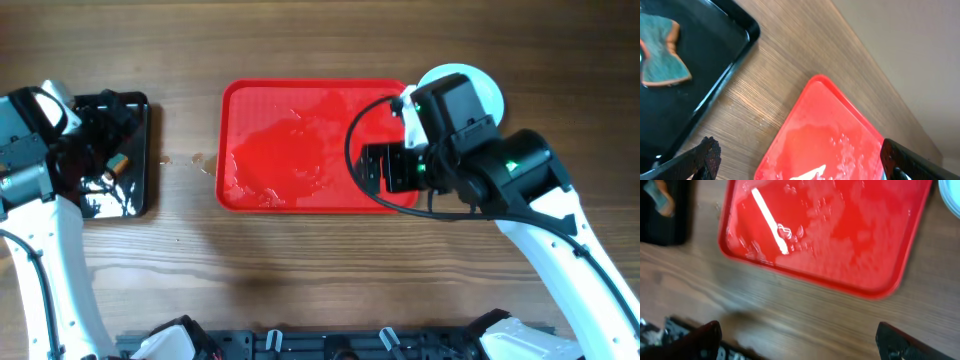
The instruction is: Clean dirty plates on tray and stack at the side
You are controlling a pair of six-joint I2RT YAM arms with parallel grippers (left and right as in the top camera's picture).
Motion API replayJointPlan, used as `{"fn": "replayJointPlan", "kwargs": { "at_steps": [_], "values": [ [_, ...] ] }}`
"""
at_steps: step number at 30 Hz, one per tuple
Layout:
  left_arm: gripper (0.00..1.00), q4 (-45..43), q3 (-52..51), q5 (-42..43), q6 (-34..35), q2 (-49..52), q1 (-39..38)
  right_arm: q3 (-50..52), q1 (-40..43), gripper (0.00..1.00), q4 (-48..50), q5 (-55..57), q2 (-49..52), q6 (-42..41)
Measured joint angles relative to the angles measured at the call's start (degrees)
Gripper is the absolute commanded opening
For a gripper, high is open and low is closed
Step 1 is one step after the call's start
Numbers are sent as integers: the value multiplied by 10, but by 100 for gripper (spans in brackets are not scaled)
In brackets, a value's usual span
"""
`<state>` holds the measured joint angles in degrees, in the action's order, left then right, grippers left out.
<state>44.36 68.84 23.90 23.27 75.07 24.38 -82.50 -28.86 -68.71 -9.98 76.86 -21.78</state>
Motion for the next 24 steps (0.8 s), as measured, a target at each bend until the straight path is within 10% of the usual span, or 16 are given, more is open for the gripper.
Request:
{"fn": "replayJointPlan", "kwargs": {
  "at_steps": [24],
  "values": [
    [100,1,0,2,0,0,0,5,21,100,27,42,-2,70]
  ]
}}
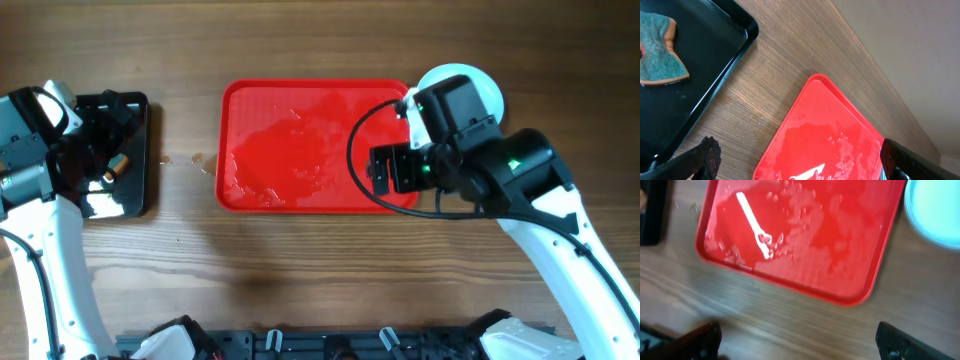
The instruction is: Clean dirty plates on tray and stack at the side
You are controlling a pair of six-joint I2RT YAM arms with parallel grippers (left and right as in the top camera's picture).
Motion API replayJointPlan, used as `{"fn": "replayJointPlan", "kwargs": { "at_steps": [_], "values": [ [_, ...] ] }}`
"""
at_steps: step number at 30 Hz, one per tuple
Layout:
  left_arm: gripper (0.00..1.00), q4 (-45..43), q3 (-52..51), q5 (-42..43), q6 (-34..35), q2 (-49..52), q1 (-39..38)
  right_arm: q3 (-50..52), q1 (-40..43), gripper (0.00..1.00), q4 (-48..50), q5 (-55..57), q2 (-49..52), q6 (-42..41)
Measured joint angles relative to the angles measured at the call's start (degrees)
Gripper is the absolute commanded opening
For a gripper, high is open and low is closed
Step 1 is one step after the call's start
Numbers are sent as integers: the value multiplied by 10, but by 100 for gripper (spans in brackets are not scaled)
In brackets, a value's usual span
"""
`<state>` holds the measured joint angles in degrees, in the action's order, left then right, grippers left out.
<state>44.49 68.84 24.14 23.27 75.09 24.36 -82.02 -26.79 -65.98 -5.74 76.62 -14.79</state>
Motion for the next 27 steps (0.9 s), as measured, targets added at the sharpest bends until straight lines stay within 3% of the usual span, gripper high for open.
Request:
{"fn": "replayJointPlan", "kwargs": {
  "at_steps": [5,12,17,20,27],
  "values": [
    [100,2,0,0,0,0,0,68,91,100,153,-63,-60,103],
    [100,1,0,5,0,0,0,384,260,100,432,-217,-276,136],
    [100,2,0,7,0,0,0,594,284,100,597,-262,-465,134],
    [100,1,0,7,0,0,0,692,284,100,650,-275,-581,132],
    [100,1,0,7,0,0,0,795,284,100,691,-261,-712,131]
  ]
}}
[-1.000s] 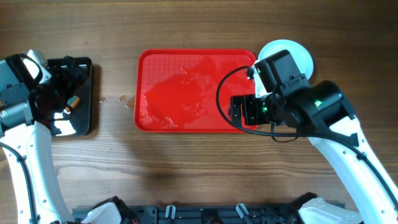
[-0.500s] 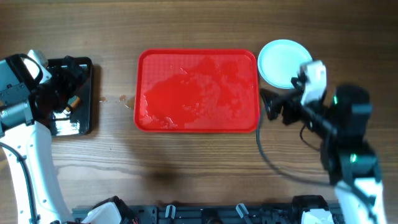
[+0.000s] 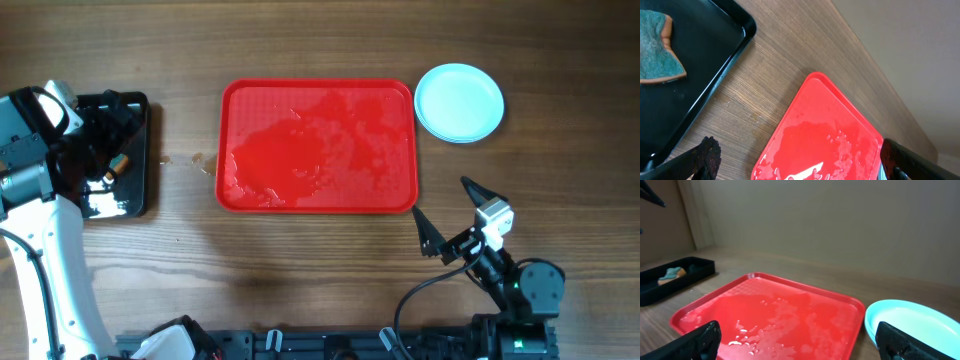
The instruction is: Clean dirty plates on tray and stack at the side
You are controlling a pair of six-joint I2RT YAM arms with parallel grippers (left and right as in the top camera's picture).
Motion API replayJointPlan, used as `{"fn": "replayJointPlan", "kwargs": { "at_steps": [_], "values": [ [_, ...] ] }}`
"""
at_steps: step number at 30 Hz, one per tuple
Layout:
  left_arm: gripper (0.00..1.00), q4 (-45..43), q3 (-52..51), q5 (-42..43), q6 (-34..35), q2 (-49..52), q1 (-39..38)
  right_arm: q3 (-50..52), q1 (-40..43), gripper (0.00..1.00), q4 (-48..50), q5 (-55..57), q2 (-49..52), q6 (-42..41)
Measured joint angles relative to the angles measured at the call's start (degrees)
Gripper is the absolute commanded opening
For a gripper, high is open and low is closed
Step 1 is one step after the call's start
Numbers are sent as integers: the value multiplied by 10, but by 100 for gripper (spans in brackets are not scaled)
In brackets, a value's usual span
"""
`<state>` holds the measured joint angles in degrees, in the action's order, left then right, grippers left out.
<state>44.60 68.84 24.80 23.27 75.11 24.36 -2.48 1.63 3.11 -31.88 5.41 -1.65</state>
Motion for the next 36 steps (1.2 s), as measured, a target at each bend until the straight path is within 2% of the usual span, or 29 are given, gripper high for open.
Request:
{"fn": "replayJointPlan", "kwargs": {
  "at_steps": [4,9,15,36],
  "values": [
    [100,0,0,0,0,0,0,16,0,100,6,28,-40,-14],
    [100,0,0,0,0,0,0,17,0,100,16,86,-43,-42],
    [100,0,0,0,0,0,0,21,0,100,-21,143,-44,-48],
    [100,0,0,0,0,0,0,21,0,100,-21,159,-44,-48]
  ]
}}
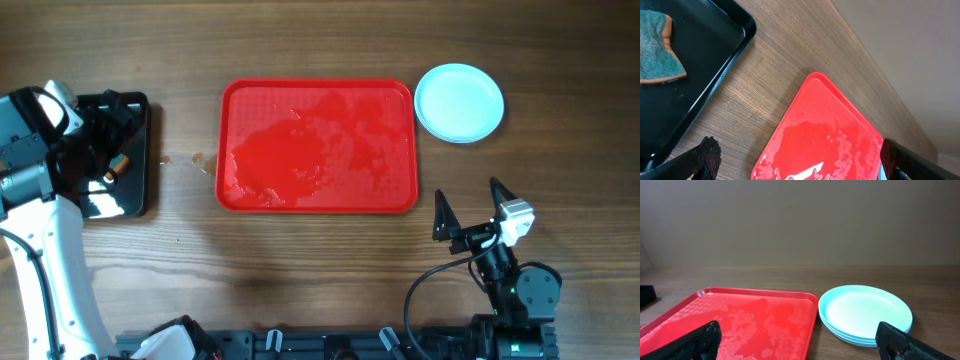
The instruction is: Clean dirty plates on tray and stack at the side
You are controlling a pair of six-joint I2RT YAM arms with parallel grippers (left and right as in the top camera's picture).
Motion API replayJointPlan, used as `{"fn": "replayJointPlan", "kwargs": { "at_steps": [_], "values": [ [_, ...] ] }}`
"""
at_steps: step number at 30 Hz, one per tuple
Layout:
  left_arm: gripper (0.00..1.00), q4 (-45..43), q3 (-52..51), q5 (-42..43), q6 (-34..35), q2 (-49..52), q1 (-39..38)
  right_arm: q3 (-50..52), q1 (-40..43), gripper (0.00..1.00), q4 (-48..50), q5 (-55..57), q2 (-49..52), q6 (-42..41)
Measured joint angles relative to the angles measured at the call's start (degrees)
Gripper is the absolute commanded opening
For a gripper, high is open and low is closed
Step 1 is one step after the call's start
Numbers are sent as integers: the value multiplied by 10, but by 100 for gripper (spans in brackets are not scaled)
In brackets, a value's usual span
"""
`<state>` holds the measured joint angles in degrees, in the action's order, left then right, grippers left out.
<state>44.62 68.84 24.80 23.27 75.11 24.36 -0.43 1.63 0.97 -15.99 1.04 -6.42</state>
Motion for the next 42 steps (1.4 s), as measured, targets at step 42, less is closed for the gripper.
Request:
{"fn": "replayJointPlan", "kwargs": {
  "at_steps": [42],
  "values": [
    [100,-463,-634,-72,-102,-512,-179,0,0,100,0,2,-2,0]
  ]
}}
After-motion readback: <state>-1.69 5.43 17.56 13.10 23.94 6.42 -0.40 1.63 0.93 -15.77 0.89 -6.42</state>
